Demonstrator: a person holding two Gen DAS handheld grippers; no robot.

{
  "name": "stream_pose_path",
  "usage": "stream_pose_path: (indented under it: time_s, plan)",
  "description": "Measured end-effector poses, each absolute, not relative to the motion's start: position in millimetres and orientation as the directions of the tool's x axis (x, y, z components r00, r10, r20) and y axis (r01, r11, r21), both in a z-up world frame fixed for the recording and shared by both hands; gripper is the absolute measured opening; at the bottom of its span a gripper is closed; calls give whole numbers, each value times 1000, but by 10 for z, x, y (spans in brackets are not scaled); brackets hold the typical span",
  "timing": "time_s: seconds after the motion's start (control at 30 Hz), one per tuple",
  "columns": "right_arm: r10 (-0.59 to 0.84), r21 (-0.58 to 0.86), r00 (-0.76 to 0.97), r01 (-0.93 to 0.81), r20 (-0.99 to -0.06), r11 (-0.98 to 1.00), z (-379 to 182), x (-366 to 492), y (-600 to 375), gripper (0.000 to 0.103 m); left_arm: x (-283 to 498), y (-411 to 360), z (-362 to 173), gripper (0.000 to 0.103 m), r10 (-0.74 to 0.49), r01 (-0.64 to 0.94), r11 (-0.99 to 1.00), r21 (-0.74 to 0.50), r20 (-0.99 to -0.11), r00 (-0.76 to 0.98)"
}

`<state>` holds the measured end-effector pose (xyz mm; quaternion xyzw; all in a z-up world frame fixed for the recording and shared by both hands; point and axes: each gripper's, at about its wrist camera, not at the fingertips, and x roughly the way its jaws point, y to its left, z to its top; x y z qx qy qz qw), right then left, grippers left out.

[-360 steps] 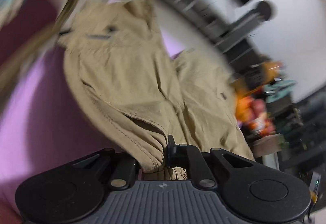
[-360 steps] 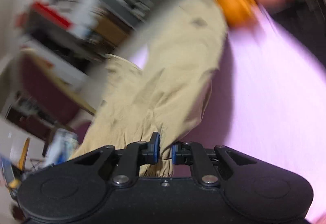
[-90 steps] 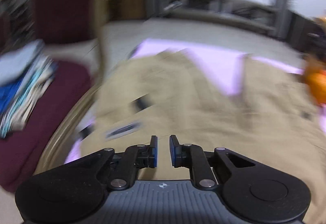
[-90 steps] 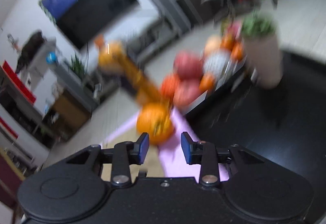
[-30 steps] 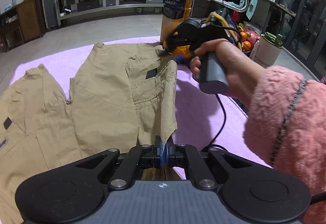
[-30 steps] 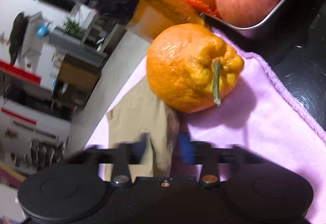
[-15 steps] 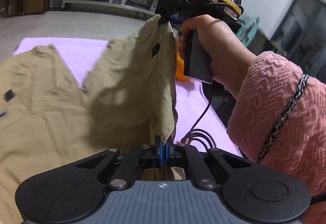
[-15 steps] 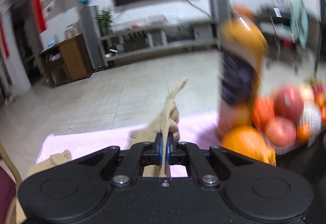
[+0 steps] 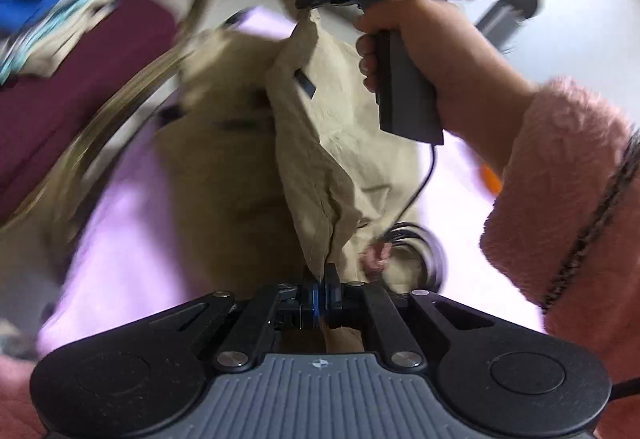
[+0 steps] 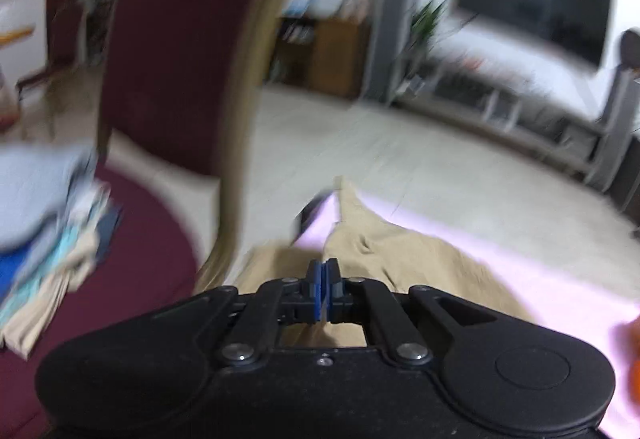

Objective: Fold clothes

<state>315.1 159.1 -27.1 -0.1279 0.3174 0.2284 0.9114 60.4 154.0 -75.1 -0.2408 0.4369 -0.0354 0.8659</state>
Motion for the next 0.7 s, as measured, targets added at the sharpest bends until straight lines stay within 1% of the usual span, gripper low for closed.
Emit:
stream_pose_path:
  time_s: [0.07, 0.13, 0.27, 0.37, 0.47, 0.57, 0.63, 0.7]
  plan:
    - [317, -61, 634, -499, -705, 864, -590, 3231, 1752, 2, 662, 1618, -874, 4, -276, -191, 871, -453, -772, 573]
    - [305, -14, 582, -478, -754, 878, -794, 3355, 1763, 2, 698, 1666, -923, 4, -295, -210, 857, -470, -783, 547]
    - [313, 67, 511, -443, -801, 894, -897, 3479, 1781, 2, 700, 1689, -901, 4, -317, -205, 849, -487, -780, 540]
    - [366, 165, 489, -406, -792, 899, -847, 3528, 1794, 2, 649, 1719, -903, 4, -339, -213, 830, -515, -770, 540]
    - [403, 221, 570, -363, -716, 905, -686, 3519, 1831, 1, 605, 1803, -846, 4, -330, -226, 816, -533, -749, 575]
    - [425, 228, 611, -376, -668, 898, -551, 3464, 1891, 1, 603, 1798, -844, 4, -313, -234, 825, -514, -761, 568]
    - [454, 226, 569, -427, -686, 876, -573, 3447, 1951, 1, 605, 1786, -849, 4, -302, -239, 833, -498, -773, 559]
    - [449, 196, 542, -461, -710, 866, -641, 3379, 2009, 1, 608, 1774, -853, 4, -290, -244, 841, -482, -784, 549]
